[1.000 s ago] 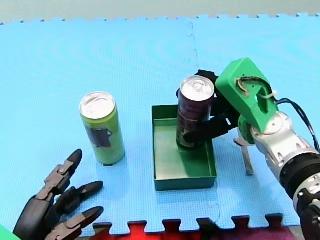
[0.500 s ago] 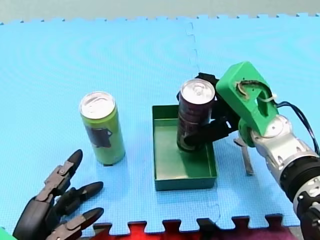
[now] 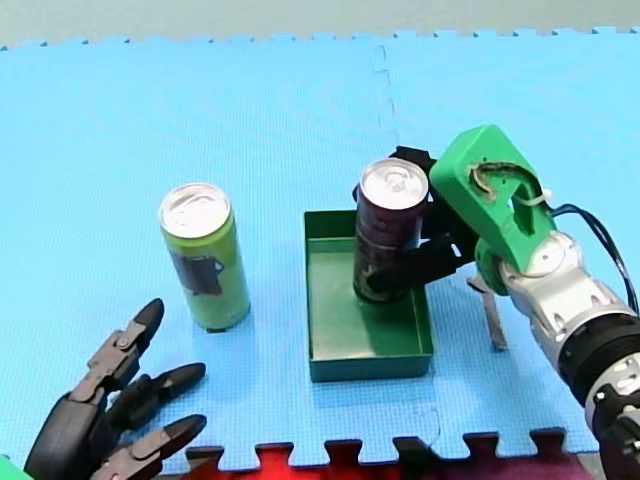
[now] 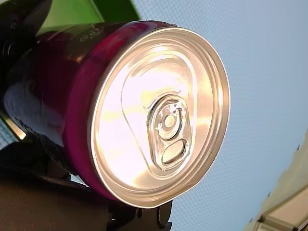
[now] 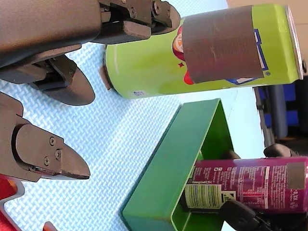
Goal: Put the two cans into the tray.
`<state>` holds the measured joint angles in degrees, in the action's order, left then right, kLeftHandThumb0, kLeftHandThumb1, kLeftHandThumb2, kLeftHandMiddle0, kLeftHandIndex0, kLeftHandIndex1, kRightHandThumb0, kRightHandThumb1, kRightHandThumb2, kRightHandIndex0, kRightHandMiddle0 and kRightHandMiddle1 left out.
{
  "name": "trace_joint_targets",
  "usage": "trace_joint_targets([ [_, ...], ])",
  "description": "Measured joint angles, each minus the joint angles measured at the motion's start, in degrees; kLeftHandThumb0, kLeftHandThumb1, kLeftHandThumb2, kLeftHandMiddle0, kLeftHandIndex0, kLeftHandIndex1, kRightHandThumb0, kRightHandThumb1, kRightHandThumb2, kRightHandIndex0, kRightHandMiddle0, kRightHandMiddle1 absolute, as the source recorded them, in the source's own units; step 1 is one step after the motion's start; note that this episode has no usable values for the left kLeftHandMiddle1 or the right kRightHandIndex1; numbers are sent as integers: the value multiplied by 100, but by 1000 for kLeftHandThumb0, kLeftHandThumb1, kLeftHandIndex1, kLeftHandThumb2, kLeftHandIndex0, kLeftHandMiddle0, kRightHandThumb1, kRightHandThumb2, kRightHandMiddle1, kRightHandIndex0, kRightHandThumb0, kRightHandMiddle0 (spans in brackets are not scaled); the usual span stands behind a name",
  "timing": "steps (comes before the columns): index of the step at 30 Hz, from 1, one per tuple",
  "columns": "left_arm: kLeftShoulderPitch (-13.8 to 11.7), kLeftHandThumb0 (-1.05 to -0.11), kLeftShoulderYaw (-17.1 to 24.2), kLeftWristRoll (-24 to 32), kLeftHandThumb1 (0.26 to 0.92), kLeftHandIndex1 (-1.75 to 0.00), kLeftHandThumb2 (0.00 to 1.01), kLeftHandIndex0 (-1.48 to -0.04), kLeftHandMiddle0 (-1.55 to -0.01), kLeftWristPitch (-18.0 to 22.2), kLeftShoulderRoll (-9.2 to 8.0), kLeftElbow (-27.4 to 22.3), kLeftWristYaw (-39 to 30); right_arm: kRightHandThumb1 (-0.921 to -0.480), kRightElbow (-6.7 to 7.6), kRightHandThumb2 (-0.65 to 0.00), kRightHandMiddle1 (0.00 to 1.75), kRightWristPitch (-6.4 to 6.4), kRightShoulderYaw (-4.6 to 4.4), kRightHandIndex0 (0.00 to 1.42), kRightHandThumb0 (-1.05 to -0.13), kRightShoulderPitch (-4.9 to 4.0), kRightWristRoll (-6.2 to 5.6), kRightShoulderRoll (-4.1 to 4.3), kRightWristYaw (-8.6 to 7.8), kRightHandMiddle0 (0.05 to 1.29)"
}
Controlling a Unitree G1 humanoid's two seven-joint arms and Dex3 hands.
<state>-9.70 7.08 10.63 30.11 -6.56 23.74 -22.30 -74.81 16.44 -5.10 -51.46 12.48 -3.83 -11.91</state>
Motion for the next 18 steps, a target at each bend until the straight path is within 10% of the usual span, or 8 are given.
trace_joint_targets([
  [18,-117,-1048,-20,-25,921,-1,42,-171,-480,-222,-26,-385,89,-785,-5,0,1746,0,-12,865,-571,1,2,-17,48,592],
])
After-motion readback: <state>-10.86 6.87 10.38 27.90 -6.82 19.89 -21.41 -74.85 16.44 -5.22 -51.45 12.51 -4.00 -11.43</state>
